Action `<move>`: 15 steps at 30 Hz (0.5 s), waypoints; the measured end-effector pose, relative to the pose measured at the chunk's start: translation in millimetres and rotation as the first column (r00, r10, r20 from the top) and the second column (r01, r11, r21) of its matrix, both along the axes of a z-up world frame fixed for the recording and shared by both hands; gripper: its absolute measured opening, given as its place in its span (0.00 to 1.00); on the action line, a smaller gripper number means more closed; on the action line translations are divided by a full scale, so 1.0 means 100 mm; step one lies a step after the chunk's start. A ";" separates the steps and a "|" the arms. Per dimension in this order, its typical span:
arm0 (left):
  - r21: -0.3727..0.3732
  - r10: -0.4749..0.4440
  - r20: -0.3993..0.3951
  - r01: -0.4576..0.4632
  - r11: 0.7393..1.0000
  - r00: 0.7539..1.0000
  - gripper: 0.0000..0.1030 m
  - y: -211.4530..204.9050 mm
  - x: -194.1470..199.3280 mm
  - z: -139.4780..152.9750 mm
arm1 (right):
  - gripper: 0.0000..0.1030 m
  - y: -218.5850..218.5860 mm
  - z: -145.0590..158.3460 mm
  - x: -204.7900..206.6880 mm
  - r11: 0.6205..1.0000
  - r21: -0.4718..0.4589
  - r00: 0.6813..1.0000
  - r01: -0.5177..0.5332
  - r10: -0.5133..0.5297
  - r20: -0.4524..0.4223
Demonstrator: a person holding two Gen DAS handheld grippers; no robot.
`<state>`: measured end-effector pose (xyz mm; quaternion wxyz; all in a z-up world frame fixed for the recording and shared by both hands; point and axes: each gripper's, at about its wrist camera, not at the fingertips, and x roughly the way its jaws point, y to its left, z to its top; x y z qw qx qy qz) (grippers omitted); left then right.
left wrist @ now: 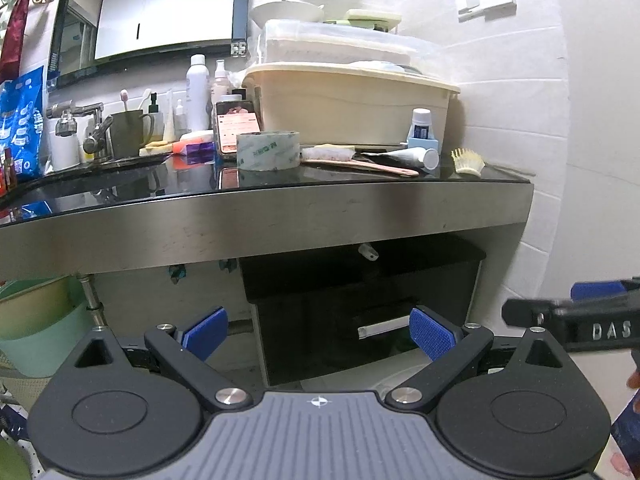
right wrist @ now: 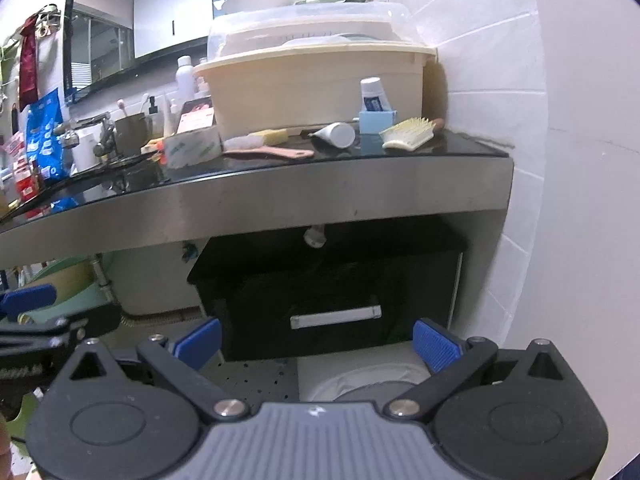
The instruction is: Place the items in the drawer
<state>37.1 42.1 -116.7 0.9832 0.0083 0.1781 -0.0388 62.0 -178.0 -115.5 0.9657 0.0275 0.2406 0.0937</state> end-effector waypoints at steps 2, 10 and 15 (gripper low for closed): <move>-0.002 -0.001 -0.002 0.001 1.000 1.000 0.95 0.00 0.00 0.00 | 1.00 -0.01 -0.03 -0.02 1.000 0.009 1.000 -0.002 0.002 -0.013; -0.002 -0.007 -0.007 0.007 1.000 1.000 0.95 -0.02 0.00 0.00 | 1.00 -0.05 -0.09 -0.04 1.000 0.016 0.999 0.016 -0.015 -0.032; -0.002 -0.012 -0.010 0.012 1.000 1.000 0.95 -0.04 -0.01 -0.01 | 1.00 -0.03 -0.10 -0.05 1.000 0.014 0.999 0.002 -0.001 -0.032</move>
